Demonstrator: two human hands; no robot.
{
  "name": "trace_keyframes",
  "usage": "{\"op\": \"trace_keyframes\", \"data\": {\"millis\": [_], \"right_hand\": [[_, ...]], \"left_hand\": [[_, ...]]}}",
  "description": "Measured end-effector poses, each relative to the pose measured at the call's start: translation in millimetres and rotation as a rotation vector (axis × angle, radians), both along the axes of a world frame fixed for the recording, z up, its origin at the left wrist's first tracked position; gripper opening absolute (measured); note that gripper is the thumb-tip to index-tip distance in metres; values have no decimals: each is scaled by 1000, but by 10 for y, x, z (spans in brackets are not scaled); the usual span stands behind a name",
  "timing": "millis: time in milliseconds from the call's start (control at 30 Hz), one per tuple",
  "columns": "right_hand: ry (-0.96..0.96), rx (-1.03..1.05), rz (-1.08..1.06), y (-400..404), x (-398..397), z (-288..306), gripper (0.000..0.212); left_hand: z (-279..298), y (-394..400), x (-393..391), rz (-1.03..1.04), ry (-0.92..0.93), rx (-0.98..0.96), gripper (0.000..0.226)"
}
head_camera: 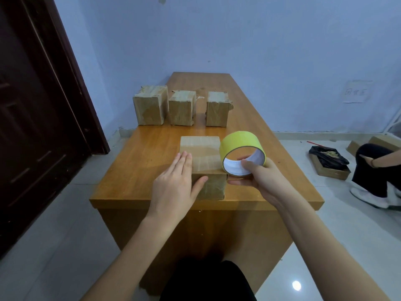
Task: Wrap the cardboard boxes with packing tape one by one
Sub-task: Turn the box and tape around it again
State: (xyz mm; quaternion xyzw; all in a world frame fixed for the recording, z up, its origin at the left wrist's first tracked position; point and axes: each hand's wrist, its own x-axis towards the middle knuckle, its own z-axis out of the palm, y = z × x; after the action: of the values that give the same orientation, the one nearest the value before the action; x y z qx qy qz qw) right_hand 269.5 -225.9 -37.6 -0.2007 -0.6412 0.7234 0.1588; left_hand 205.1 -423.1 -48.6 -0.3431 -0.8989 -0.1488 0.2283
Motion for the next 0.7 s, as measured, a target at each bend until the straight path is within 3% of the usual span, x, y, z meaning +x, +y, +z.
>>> {"op": "trace_keyframes", "data": {"millis": [100,200,333,700], "right_hand": [[-16,-51,22,72,12,18,21],[-3,-179,-7,41,63,-85,6],[-78,21,-65,99,61,-225,5],[-85,-37,11,67,86,-378,6]], "left_hand": [[9,-10,-1,-5,25,-4,60],[18,-15,6,-9,27,-13,60],[23,-27,-19,-24,8,-36,60],[67,-15,-31,-5,10,-56,64]]}}
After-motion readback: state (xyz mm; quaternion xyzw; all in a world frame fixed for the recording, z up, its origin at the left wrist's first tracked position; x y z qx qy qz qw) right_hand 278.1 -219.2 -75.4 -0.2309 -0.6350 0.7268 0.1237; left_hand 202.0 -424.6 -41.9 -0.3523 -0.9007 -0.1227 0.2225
